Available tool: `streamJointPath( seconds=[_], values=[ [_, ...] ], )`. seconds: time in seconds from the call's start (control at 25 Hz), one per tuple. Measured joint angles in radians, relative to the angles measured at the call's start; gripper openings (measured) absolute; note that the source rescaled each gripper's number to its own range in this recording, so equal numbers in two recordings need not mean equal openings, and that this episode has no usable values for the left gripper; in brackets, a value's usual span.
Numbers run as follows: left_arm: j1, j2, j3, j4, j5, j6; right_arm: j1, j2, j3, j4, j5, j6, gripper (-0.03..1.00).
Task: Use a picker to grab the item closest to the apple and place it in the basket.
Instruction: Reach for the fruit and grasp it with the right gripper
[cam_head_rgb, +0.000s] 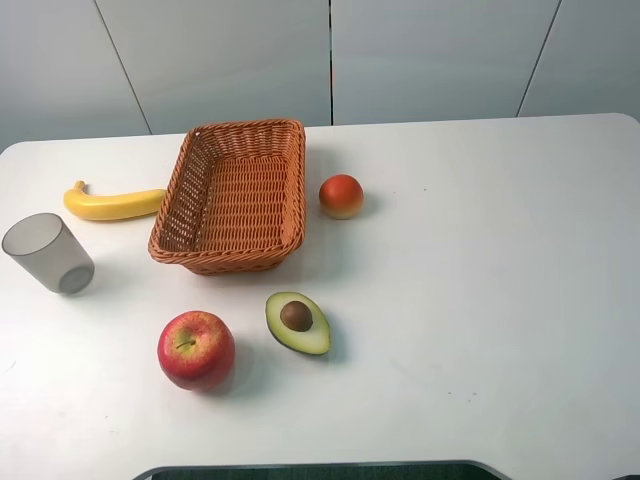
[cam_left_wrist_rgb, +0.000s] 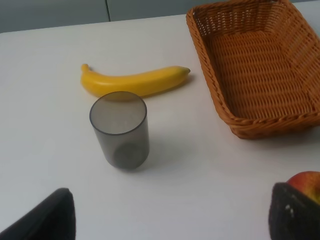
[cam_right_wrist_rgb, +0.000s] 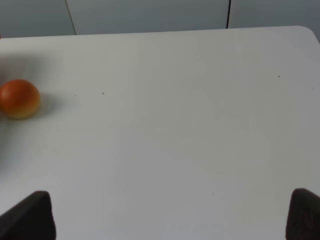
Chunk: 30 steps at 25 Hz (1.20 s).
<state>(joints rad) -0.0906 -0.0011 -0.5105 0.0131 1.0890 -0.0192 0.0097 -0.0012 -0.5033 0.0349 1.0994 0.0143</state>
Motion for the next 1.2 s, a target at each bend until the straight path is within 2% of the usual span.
streamJointPath(
  seconds=[1.2],
  values=[
    [0.0, 0.0, 0.0, 0.0, 0.0, -0.002, 0.0, 0.0, 0.0, 0.0, 0.0, -0.001, 1.0]
  ],
)
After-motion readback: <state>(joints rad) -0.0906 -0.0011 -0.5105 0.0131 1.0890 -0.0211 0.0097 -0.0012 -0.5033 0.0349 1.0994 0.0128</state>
